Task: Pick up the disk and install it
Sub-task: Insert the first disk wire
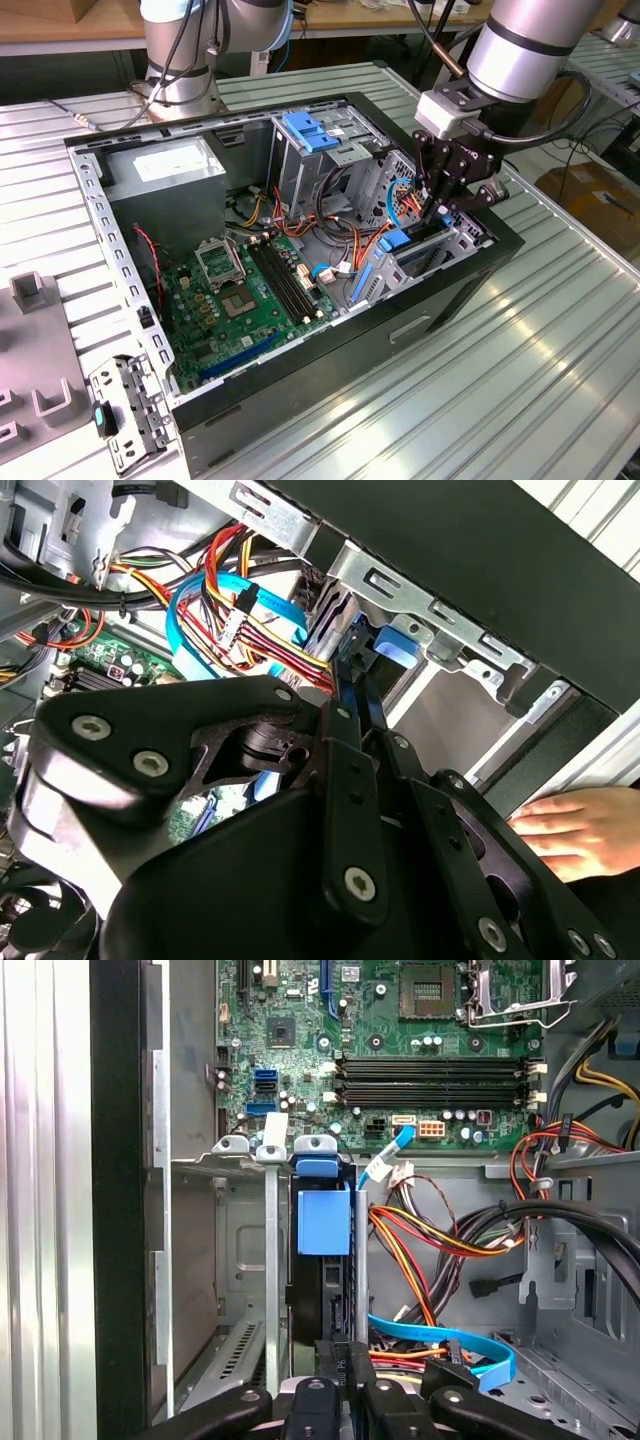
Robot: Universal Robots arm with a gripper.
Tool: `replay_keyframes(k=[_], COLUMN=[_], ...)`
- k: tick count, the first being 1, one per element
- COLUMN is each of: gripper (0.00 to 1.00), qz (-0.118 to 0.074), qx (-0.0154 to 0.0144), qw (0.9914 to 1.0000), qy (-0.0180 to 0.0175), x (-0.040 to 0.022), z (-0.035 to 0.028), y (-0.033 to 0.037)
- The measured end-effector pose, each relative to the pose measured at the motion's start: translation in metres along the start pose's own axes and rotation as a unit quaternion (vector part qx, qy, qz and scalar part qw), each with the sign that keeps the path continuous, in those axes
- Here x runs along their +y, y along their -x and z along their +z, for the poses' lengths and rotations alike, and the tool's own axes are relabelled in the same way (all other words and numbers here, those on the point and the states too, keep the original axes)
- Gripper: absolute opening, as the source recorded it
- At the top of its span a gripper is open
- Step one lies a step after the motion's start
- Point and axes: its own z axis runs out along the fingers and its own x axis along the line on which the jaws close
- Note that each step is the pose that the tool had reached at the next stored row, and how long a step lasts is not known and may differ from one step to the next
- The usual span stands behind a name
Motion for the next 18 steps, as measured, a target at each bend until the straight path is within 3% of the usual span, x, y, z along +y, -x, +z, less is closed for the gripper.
replay_keyframes(k=[7,8,9,13,17,18], gripper=[0.17,0.17,0.24,0.24,0.23,0.16], qz=[0.000,0.000,0.000,0.000,0.000,0.000], qx=[-0.0003,-0.0002,-0.0001,-0.0001,-0.0001,-0.0002], qw=[1.00000,1.00000,1.00000,1.00000,1.00000,1.00000], qy=[0.0000,0.0000,-0.0002,-0.0005,-0.0005,-0.0005], x=[0.0000,0.0000,-0.0001,-0.0002,-0.0002,-0.0002], z=[0.0000,-0.0011,-0.0055,-0.0164,-0.0168,-0.0168], y=[0.0000,-0.0001,-0.0002,-0.0005,-0.0005,-0.0005])
